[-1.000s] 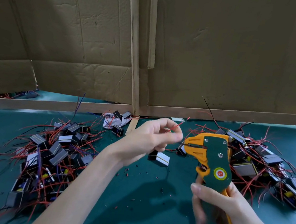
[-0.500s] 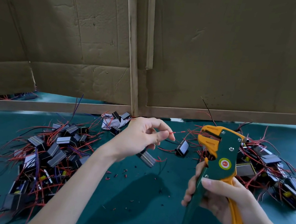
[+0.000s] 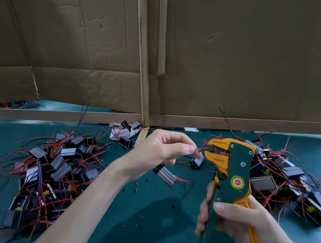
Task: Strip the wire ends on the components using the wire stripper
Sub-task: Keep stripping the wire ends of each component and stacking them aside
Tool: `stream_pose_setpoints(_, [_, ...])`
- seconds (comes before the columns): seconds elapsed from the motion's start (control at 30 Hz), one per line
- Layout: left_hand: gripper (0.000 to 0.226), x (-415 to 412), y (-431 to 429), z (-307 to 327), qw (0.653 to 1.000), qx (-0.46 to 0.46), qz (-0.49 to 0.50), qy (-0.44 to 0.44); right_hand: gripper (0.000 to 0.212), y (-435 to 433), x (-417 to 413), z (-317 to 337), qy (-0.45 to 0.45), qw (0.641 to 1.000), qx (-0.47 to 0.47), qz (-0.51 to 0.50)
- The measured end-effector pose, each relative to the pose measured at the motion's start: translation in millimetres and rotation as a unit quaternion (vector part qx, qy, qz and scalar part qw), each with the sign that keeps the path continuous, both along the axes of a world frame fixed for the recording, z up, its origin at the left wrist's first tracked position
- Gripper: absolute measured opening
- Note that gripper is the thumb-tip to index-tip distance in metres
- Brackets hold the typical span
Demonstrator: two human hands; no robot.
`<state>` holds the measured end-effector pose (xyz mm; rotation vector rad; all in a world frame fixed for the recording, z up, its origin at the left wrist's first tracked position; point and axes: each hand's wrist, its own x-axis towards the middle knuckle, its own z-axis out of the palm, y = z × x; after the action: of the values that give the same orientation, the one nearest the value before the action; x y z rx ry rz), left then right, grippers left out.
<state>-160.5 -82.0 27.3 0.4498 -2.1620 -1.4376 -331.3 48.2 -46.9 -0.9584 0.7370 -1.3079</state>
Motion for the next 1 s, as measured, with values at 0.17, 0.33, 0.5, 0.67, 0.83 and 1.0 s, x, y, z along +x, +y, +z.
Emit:
stream_pose_setpoints(0.17, [0.022,-1.5,1.7,-0.2,1.0,0.018,-0.017,-0.003,0.033,1.2,-0.4,0.1,0.002,1.0,-0.007,0.015])
stream_pose_setpoints(0.33, [0.021,-1.6,4.4,2.0,0.999,0.0,-0.03,-0.02,0.029,1.2,-2.0,-1.5,0.017,0.999,-0.021,0.02])
stream_pose_setpoints(0.5, [0.022,-0.7,5.7,3.8,0.999,-0.001,-0.031,-0.022,0.029,1.5,-4.0,-3.2,0.034,0.999,-0.018,0.012])
stream_pose_setpoints(0.67, [0.023,-1.8,6.9,4.4,0.999,0.004,-0.035,-0.026,0.031,2.6,-3.4,-5.4,0.053,0.999,-0.013,0.0])
stream_pose_setpoints(0.83, [0.027,-3.5,5.7,3.7,0.999,0.014,-0.031,-0.025,0.032,4.5,0.7,-4.4,0.061,0.998,-0.014,-0.006])
stream_pose_setpoints(1.0, [0.027,-3.6,5.4,2.9,0.998,0.041,-0.035,-0.025,0.031,7.0,1.9,-0.4,0.066,0.998,-0.017,-0.009])
